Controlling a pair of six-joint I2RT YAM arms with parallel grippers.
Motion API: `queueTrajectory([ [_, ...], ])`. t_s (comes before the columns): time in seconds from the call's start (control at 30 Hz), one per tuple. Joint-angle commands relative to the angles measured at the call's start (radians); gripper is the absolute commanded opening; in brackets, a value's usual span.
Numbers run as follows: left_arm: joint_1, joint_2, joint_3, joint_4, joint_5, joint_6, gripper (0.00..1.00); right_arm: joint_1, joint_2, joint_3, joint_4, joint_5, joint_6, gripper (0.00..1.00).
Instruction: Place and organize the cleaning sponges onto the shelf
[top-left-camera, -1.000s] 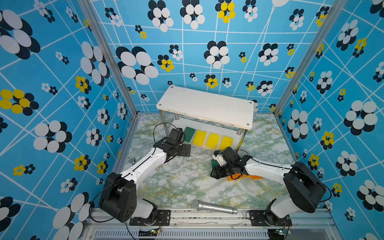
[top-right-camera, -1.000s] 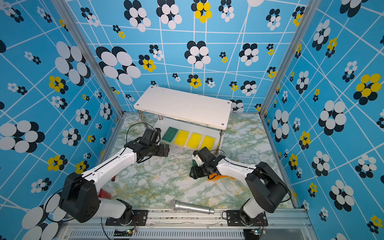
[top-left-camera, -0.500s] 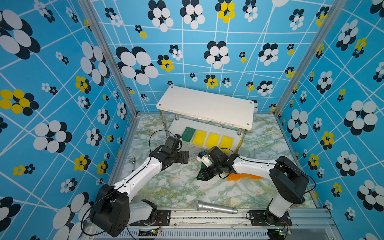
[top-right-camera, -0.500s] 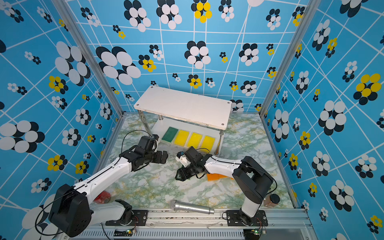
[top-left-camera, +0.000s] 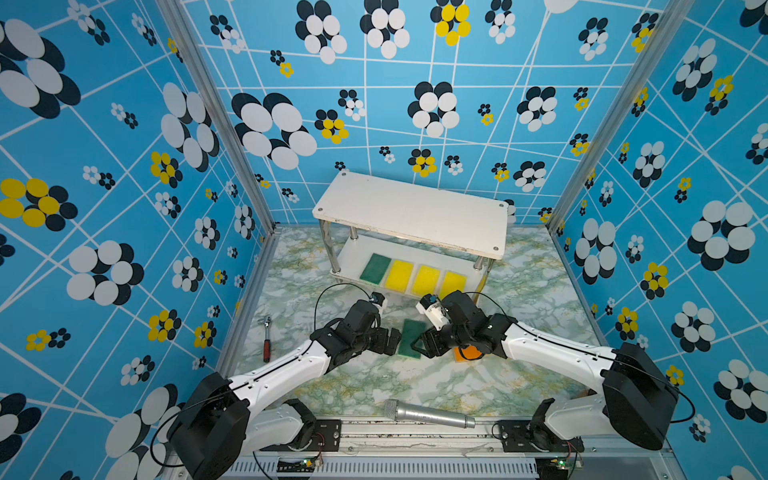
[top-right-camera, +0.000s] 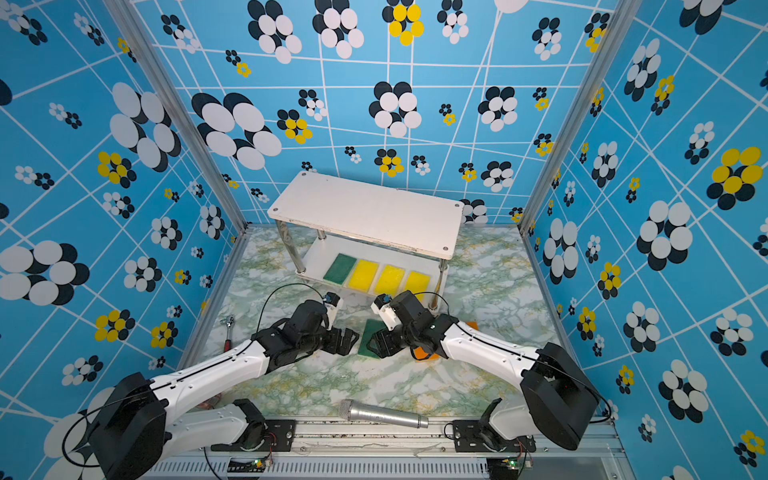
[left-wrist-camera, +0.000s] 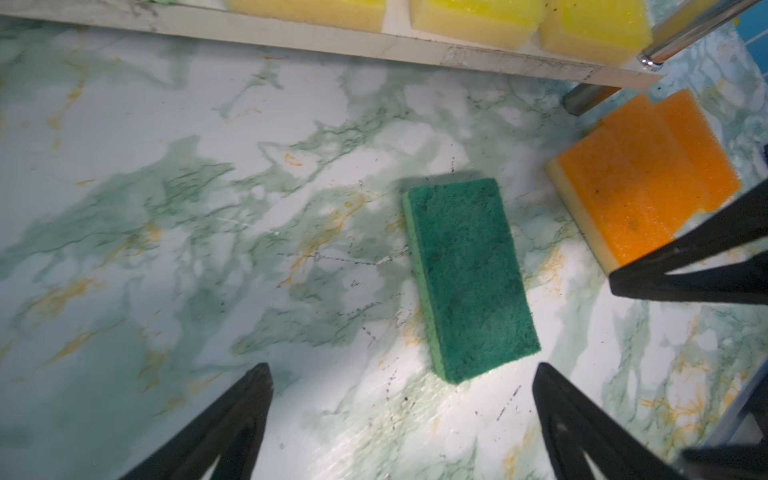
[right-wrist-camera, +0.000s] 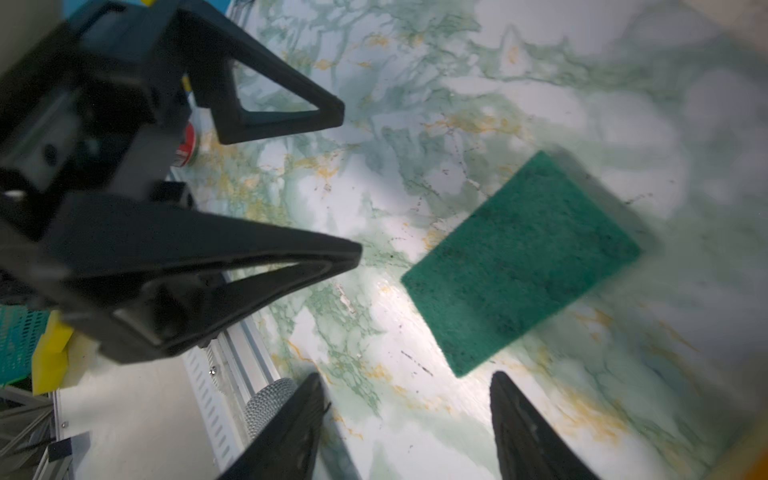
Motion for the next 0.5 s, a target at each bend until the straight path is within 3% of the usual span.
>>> queueTrajectory([
  [0.0, -0.007, 0.043, -0.021, 0.134, 0.008, -0.064, 0.99, -0.018, -0.015, -0.024, -0.085, 0.042, -0.005, 0.66],
  [0.13, -0.044, 0.085, 0.001, 0.142, 0.002, -0.069, 0.99, -0.022, -0.029, -0.041, -0.087, 0.084, -0.001, 0.66],
  [0.47, -0.232, 0.209, 0.061, 0.109, -0.138, -0.098, 0.99, -0.072, -0.134, -0.095, -0.088, 0.140, 0.032, 0.66],
])
